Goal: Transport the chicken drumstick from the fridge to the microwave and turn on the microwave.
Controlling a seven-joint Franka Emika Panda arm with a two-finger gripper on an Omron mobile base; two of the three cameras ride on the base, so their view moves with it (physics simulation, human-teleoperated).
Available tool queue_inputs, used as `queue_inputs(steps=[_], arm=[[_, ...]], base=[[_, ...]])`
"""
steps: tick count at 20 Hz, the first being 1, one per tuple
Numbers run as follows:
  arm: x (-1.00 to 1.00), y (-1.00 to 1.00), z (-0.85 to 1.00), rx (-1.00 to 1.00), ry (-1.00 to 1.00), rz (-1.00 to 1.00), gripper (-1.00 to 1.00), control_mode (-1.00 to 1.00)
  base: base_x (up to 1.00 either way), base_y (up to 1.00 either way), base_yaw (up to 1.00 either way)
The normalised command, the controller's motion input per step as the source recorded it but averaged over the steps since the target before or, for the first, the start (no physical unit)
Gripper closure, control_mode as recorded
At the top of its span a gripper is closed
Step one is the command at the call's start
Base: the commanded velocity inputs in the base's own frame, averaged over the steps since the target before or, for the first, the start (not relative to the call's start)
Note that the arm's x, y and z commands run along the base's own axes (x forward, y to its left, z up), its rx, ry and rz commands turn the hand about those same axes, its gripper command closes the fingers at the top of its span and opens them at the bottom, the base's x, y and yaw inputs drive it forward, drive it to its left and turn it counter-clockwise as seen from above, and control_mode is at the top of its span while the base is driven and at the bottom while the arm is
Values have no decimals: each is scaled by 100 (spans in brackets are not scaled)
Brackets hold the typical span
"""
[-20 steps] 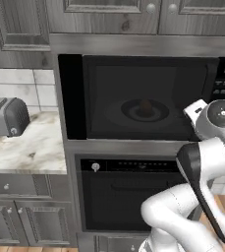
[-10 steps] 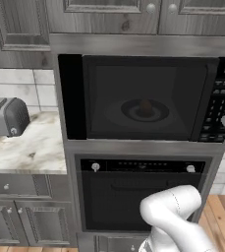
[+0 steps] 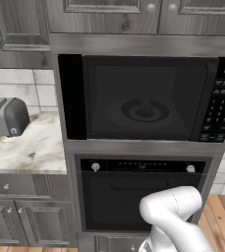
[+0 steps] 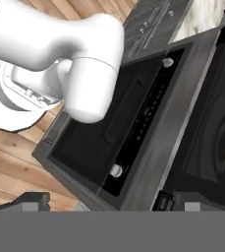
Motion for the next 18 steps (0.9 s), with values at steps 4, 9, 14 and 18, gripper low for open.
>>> queue_inputs(steps=[4,9,14,18], arm=[[12,0,-9,18,-7,6,-100,-100],[27,0,-4,11,-10,1,100,-100],[23,-2,-13,7,-12,0,100,-100],[23,0,-20,1,-10,0,100,-100]], base=[[0,0,0],[0,0,0],[0,0,0],[0,0,0]])
